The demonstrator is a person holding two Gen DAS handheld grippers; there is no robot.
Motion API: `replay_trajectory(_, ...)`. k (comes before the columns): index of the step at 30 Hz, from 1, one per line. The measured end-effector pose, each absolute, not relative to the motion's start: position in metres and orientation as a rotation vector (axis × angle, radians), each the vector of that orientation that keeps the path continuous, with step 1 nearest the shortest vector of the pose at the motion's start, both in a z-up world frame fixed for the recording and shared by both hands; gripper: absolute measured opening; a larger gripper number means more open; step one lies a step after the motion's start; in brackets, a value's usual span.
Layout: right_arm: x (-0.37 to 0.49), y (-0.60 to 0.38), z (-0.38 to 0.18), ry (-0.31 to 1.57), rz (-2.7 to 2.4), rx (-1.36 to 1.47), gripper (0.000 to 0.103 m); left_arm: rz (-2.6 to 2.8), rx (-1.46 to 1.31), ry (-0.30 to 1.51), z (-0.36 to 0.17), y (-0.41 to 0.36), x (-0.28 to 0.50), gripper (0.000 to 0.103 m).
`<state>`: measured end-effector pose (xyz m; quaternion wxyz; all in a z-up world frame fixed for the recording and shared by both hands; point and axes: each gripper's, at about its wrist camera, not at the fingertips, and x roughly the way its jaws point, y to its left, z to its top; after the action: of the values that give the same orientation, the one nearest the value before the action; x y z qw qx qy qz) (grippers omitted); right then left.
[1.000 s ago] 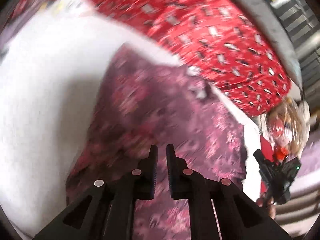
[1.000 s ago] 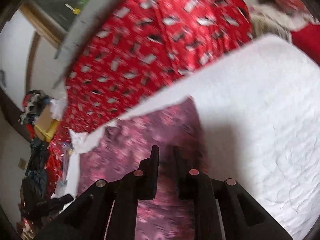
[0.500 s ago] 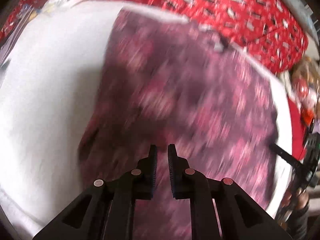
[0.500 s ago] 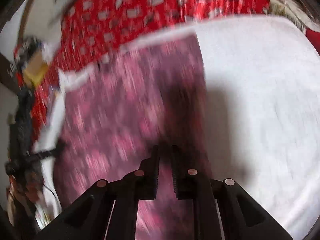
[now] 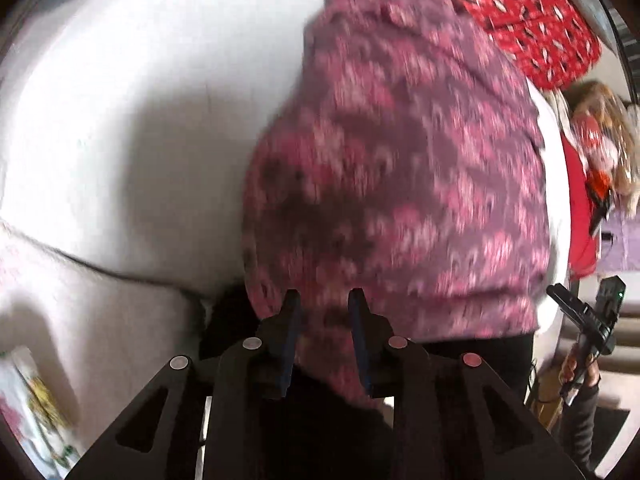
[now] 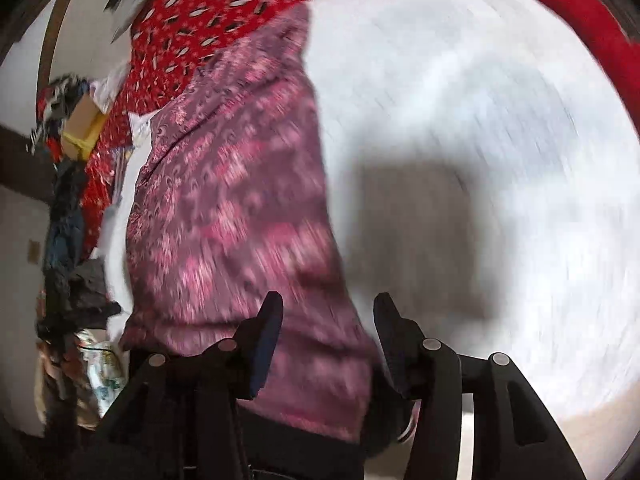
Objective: Fold small clothes
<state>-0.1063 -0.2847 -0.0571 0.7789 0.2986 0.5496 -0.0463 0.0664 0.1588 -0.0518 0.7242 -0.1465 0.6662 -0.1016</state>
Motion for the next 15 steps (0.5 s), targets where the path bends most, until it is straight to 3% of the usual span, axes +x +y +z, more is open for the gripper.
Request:
replay_trajectory(5, -0.139, -0.284, -0.089, 1.174, -0.071, 0.830, 0.050, -0.185, -0.373, 1.507, -0.076, 0.158, 0.061, 0.028)
replay_trajectory(7, -0.143, -0.282, -0.100, 1.175, -0.055, 0.885, 0.050, -0.186, -0.380, 1.500, -0.075, 0.157, 0.060, 0.034)
replay_trajectory(9, -0.145, -0.280, -0.106, 1.148, -0.028, 0.954, 0.052, -0.197, -0.375, 1.494, -0.079, 0.146, 0.063, 0.040)
replay_trajectory(15, -0.142, -0.268, -0.101, 1.124, 0.030, 0.981, 0.060, -0.268, -0.439, 1.509, -0.079, 0.136, 0.051, 0.043)
